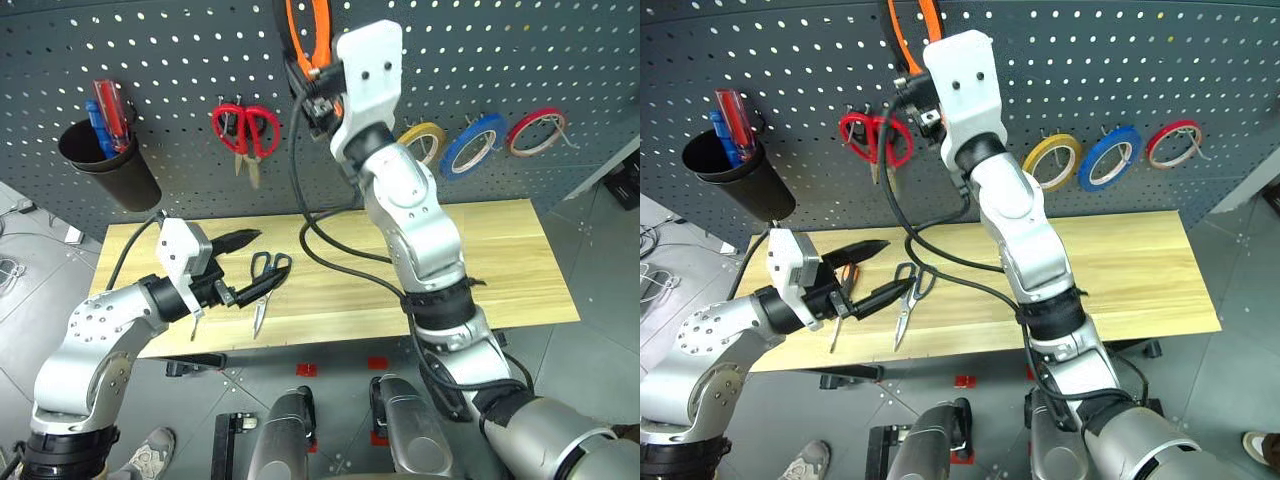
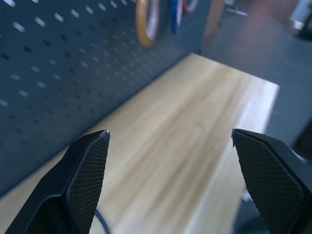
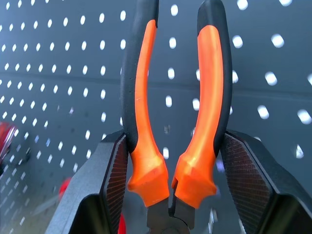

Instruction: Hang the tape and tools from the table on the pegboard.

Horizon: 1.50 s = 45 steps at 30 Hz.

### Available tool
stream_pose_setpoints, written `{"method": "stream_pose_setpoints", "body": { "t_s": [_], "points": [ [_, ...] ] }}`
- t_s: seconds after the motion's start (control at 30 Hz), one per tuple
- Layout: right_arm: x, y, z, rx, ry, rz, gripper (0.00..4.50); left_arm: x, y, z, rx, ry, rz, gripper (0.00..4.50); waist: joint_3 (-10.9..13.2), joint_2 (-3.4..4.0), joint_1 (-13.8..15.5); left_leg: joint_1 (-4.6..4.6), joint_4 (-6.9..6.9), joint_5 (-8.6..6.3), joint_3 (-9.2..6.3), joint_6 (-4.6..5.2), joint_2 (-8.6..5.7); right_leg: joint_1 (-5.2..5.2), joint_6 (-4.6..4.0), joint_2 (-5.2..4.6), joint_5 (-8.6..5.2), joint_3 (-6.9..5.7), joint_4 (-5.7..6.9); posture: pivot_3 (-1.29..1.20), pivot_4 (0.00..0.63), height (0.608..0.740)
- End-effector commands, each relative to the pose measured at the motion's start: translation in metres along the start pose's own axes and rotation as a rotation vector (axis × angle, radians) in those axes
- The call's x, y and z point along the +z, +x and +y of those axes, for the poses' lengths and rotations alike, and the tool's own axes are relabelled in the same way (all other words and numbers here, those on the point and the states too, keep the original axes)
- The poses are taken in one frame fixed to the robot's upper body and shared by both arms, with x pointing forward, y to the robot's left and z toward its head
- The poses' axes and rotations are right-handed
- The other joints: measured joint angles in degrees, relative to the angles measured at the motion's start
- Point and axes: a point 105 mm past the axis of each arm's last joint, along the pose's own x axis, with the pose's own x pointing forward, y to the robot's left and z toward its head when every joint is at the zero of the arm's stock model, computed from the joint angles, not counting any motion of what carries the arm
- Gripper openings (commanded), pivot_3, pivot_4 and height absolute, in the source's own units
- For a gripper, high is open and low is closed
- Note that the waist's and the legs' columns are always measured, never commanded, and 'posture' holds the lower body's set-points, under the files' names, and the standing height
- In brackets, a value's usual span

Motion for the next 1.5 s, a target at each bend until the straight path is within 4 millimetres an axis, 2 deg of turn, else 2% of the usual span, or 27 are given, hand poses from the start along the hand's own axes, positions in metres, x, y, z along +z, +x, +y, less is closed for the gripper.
{"method": "stream_pose_setpoints", "body": {
  "t_s": [0.03,0.33,0.7,0.9,1.0,1.2,1.43,1.5],
  "points": [
    [0.025,0.015,0.001,-0.023,-0.029,-0.147,2.57,0.009,0.007,0.008,0.056,0.022,-0.035,4.22,0.0,-0.01,0.0,-0.01,0.00,0.00,0.03,0.00,-0.01,0.00,0.00,-0.01,0.00,0.01,-0.01,-0.21,0.307,0.740],
    [0.023,0.028,-0.014,-0.072,-0.138,-0.225,2.57,0.025,0.020,0.010,0.064,0.000,-0.104,4.22,0.0,-0.09,0.1,0.00,0.01,0.02,0.25,0.00,0.00,-0.06,0.00,-0.02,0.00,0.21,0.00,-0.18,0.323,0.740],
    [-0.030,0.015,-0.022,-0.086,-0.313,-0.182,2.57,0.030,0.026,0.016,0.109,0.000,-0.154,4.22,0.1,-0.16,0.1,0.08,0.00,0.03,0.51,0.00,0.01,-0.12,0.00,-0.01,0.00,0.48,0.05,-0.15,0.334,0.740],
    [-0.040,0.015,-0.024,-0.116,-0.284,-0.141,2.57,0.033,0.029,0.016,0.110,0.002,-0.168,4.22,0.2,-0.33,0.1,0.09,0.00,0.04,0.53,0.00,0.02,-0.12,-0.01,-0.01,0.00,0.50,0.05,-0.15,0.341,0.740],
    [-0.052,0.011,-0.022,-0.110,-0.276,-0.098,2.57,0.031,0.028,0.015,0.111,0.003,-0.165,4.22,0.2,-0.34,0.1,0.09,0.00,0.04,0.52,0.00,0.02,-0.12,-0.01,-0.01,0.00,0.50,0.06,-0.15,0.341,0.740],
    [-0.086,0.001,-0.035,-0.146,-0.153,0.083,2.57,0.027,0.027,0.017,0.134,0.007,-0.153,4.22,0.2,-0.34,0.4,0.12,0.01,0.04,0.51,0.00,0.03,-0.09,-0.01,-0.01,0.01,0.50,0.07,-0.16,0.341,0.740],
    [-0.097,-0.009,-0.042,-0.139,-0.114,0.151,2.57,0.019,0.025,0.020,0.181,0.011,-0.129,4.22,0.2,-0.34,0.8,0.22,0.04,0.01,0.48,0.16,0.03,-0.01,-0.10,-0.01,0.07,0.51,0.11,-0.17,0.342,0.740],
    [-0.098,-0.014,-0.043,-0.125,-0.088,0.162,3.32,0.014,0.024,0.023,0.215,0.011,-0.106,4.22,0.2,-0.36,0.9,0.22,0.03,0.01,0.49,0.16,0.03,-0.01,-0.10,-0.01,0.07,0.51,0.10,-0.17,0.337,0.740]
  ]
}}
